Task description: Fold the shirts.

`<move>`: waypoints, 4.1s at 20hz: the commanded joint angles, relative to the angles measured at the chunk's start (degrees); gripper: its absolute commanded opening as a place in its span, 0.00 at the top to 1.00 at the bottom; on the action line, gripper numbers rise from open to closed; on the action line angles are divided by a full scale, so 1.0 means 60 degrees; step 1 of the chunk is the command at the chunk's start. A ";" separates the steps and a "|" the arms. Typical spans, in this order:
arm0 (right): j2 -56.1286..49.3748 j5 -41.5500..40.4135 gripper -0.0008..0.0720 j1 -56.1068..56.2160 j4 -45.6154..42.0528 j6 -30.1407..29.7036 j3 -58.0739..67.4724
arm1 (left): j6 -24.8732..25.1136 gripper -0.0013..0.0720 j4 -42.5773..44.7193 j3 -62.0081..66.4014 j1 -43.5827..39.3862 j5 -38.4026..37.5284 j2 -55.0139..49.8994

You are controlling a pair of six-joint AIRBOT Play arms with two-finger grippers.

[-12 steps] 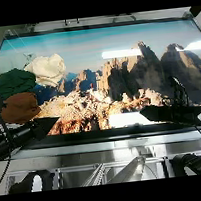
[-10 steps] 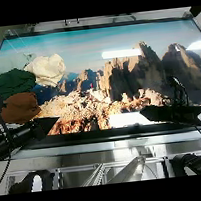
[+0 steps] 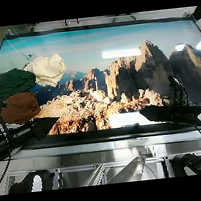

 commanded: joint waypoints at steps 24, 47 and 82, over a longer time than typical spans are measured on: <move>-0.1592 -0.1144 0.45 -0.1894 -0.0583 -0.1217 0.1220 | -0.2444 0.01 0.3180 0.8524 -0.0113 0.2546 -1.0695; -0.2579 -0.0984 0.50 -0.2186 -0.0568 -0.1293 0.1231 | -0.4018 0.98 0.3202 1.5227 -0.1763 -0.2466 -1.4462; -0.6342 -0.0073 0.21 0.2943 0.2586 -0.6018 0.1690 | -0.8149 0.01 0.5952 0.0109 -0.6484 0.0918 -0.2667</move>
